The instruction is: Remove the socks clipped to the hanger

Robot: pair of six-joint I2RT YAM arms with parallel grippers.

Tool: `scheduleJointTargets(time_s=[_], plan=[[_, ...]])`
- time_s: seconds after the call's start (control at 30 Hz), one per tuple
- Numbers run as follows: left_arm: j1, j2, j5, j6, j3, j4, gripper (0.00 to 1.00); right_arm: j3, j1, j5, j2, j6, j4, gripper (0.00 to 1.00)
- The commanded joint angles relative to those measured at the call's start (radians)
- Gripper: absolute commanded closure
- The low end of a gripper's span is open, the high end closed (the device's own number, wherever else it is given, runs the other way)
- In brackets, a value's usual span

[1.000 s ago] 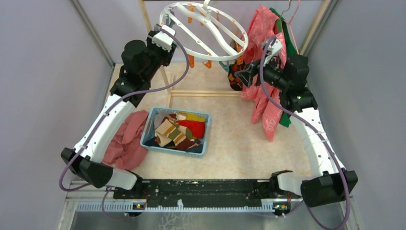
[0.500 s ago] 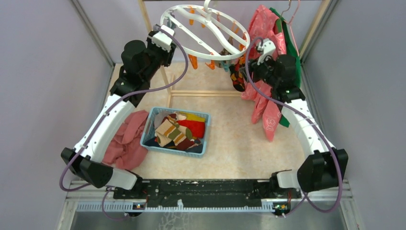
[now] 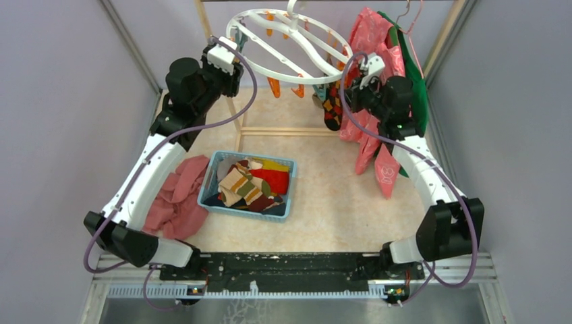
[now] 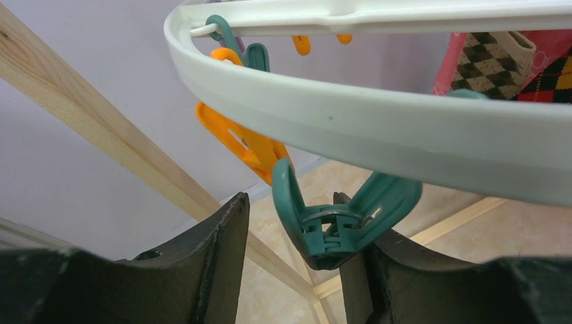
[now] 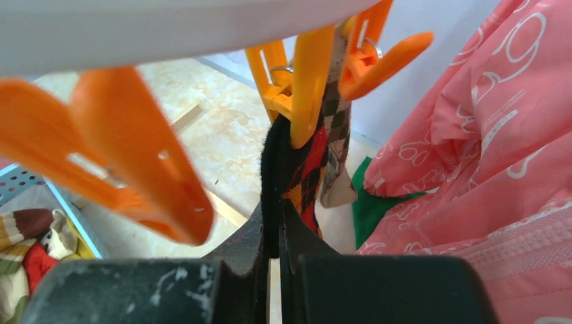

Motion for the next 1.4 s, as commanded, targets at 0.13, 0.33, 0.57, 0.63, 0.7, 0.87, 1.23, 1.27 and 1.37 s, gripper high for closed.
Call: scheduleJointTargets(time_s=[0.13,0.33,0.57,0.63,0.7,0.87,1.23,1.27,1.37], plan=[[0.019,-0.065,0.100,-0.034,0.011,-0.100,0.25,0.006,-0.001,-0.161,-0.146,-0.022,-0.084,1.00],[0.021,-0.120,0.174,-0.028,-0.017,-0.243,0.04,0.026,-0.002,-0.291,-0.203,-0.071,-0.249,1.00],[0.022,-0.203,0.383,0.026,-0.118,-0.397,0.04,0.012,-0.002,-0.511,-0.251,-0.097,-0.337,1.00],[0.022,-0.211,0.520,0.043,-0.156,-0.410,0.07,0.007,-0.001,-0.592,-0.252,-0.057,-0.317,1.00],[0.022,-0.209,0.651,0.045,-0.196,-0.395,0.11,-0.010,-0.001,-0.672,-0.251,0.019,-0.250,1.00],[0.017,-0.168,0.872,-0.036,-0.254,-0.264,0.17,-0.013,0.022,-0.758,-0.229,0.164,-0.126,1.00],[-0.117,-0.054,0.903,-0.140,-0.254,-0.040,0.18,0.045,0.112,-0.751,-0.154,0.254,-0.056,1.00],[-0.136,-0.043,0.887,-0.123,-0.247,-0.038,0.17,0.049,0.120,-0.752,-0.148,0.260,-0.049,1.00],[-0.187,-0.004,0.814,-0.066,-0.216,-0.039,0.16,0.057,0.136,-0.754,-0.131,0.280,-0.029,1.00]])
